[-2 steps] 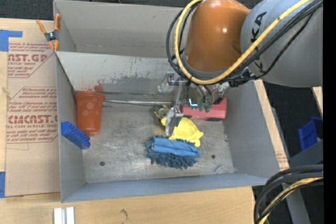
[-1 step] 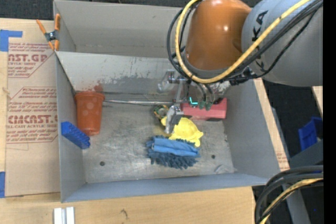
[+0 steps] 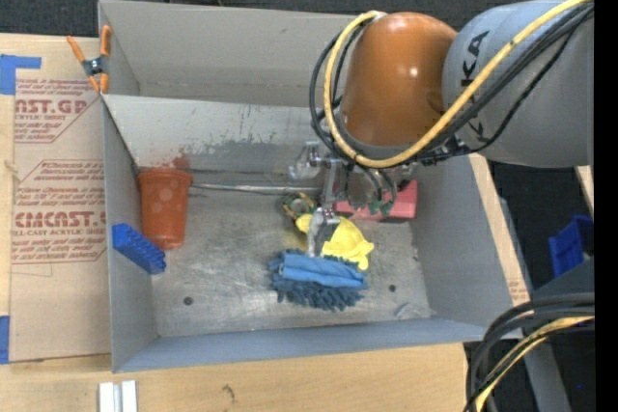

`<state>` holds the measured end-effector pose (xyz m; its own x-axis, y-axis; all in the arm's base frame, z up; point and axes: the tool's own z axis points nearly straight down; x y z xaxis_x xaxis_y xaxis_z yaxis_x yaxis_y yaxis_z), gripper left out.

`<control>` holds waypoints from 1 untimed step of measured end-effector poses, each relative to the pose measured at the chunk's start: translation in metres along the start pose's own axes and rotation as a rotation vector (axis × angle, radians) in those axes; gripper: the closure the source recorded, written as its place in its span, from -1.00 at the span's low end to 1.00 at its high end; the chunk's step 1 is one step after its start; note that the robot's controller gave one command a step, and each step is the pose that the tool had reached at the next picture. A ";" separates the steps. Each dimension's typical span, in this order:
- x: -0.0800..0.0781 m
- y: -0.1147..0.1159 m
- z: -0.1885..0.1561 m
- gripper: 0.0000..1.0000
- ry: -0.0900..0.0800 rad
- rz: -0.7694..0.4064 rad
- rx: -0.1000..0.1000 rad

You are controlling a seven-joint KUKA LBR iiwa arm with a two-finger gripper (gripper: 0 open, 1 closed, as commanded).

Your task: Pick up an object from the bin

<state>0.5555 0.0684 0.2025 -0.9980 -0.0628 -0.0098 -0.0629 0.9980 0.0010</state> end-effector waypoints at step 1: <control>0.027 -0.023 0.058 -1.00 0.004 -0.197 0.000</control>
Offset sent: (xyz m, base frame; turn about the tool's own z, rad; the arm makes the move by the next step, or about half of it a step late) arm -0.0587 -0.0719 -0.0870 -0.1071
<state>0.5304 0.0441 0.1441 -0.9663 -0.2572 -0.0055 -0.2572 0.9664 -0.0001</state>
